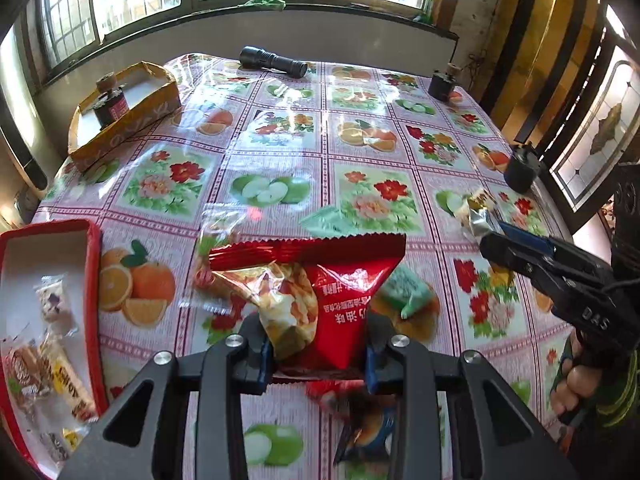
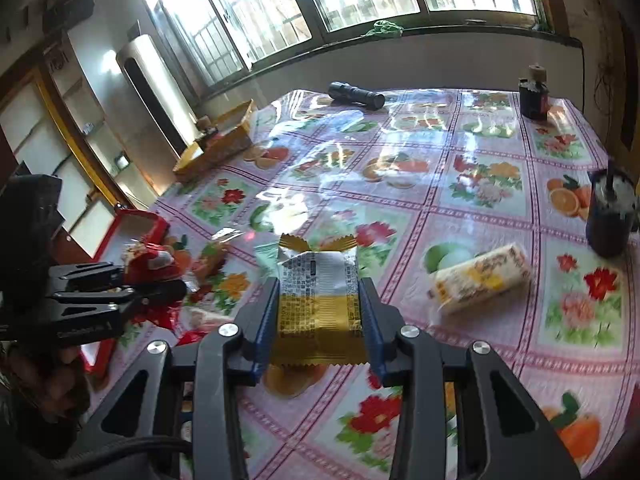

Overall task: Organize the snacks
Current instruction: 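Grasp the red chip bag with the left tool while the right tool grasps the yellow-white packet, then carry the red chip bag with the left tool while the right tool carries the yellow packet to the tray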

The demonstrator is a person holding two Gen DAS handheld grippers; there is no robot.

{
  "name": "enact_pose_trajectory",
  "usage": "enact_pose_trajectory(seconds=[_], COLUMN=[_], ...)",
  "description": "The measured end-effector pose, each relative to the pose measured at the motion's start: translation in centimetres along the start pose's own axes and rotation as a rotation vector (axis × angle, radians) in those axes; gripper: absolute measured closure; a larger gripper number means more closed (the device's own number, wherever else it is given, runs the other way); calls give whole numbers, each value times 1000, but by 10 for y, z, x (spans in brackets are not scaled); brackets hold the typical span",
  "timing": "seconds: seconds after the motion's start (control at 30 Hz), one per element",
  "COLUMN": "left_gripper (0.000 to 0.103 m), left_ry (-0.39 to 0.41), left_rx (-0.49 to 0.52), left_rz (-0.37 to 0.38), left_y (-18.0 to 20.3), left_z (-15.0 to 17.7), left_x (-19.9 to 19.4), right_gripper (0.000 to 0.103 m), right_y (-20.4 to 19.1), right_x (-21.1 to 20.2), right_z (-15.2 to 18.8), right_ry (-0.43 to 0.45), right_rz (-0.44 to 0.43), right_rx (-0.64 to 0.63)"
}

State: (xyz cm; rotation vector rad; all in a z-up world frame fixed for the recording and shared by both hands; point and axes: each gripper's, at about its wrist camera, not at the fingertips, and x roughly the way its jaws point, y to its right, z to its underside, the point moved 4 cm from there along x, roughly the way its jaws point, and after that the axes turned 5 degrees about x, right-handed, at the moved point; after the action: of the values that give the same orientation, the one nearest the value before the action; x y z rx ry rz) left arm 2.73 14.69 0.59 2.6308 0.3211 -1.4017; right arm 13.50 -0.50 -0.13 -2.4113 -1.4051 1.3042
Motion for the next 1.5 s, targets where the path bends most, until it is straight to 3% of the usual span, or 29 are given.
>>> enact_pose_trajectory(seconds=[0.17, 0.4, 0.77, 1.5], left_gripper=[70, 70, 70, 70], left_ry=[-1, 20, 51, 69], left_rx=[0, -16, -25, -116], left_rz=[-31, -101, -147, -196], left_y=[-11, -30, -47, -104], left_z=[25, 48, 62, 78], left_x=[-16, -33, -49, -62], right_gripper=[62, 62, 62, 62], right_y=[-34, -61, -90, -147], right_x=[-15, -20, -24, 19], right_z=[38, 65, 72, 79], right_ry=[44, 47, 49, -42], right_rz=[-31, -55, -56, -108], right_rx=[61, 102, 68, -22])
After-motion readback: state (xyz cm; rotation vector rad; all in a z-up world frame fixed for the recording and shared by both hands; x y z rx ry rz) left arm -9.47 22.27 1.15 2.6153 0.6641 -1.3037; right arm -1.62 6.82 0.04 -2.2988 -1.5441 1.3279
